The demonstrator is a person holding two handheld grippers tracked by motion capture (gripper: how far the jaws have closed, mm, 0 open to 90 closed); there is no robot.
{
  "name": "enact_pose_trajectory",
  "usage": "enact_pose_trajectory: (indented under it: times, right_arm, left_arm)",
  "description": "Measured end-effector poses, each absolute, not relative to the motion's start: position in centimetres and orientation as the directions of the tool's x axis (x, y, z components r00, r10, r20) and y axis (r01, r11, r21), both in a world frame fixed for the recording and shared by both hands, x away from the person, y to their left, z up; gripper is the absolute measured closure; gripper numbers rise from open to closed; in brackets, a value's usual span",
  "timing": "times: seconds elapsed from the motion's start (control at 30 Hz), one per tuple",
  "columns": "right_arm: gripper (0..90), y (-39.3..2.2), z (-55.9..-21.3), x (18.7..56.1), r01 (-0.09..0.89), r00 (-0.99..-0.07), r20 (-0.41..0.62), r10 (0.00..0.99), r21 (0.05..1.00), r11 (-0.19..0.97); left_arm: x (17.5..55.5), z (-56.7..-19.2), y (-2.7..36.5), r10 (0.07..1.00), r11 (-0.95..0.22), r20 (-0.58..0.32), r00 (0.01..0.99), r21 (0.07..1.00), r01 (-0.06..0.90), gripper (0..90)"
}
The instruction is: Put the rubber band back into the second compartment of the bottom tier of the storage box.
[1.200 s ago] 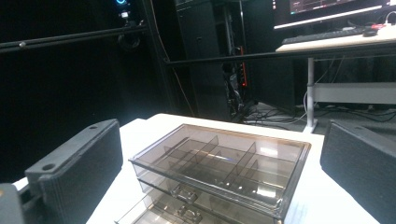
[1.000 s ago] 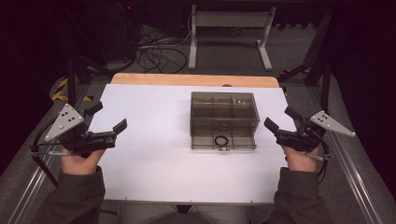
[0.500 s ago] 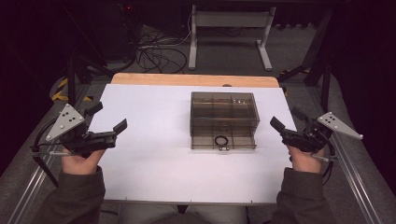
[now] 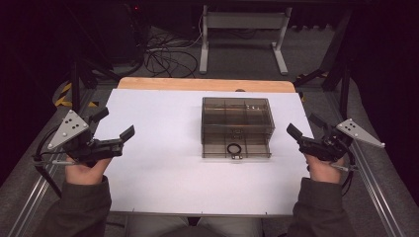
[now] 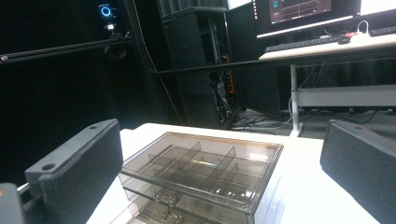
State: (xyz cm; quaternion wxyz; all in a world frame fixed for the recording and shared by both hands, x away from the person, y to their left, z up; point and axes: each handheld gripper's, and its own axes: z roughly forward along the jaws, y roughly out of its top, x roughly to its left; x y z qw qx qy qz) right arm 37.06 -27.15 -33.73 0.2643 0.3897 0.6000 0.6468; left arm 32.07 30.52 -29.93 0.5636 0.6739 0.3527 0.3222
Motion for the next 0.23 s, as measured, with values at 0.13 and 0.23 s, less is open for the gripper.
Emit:
enact_pose_trajectory:
  times: [0.13, 0.23]
  right_arm:
    - [0.0, -27.14, -33.76, 37.10, 0.126, -0.557, 0.186, 0.810, 0.982, -0.139]
    - [0.0, -27.15, -33.86, 37.18, 0.130, -0.555, 0.186, 0.811, 0.982, -0.136]
  left_arm:
    - [32.11, -29.95, 30.54, 0.839, -0.112, 0.035, 0.544, 0.988, 0.110, 4.7]
    - [32.18, -30.01, 30.60, 0.840, -0.107, 0.029, 0.542, 0.988, 0.114, 4.7]
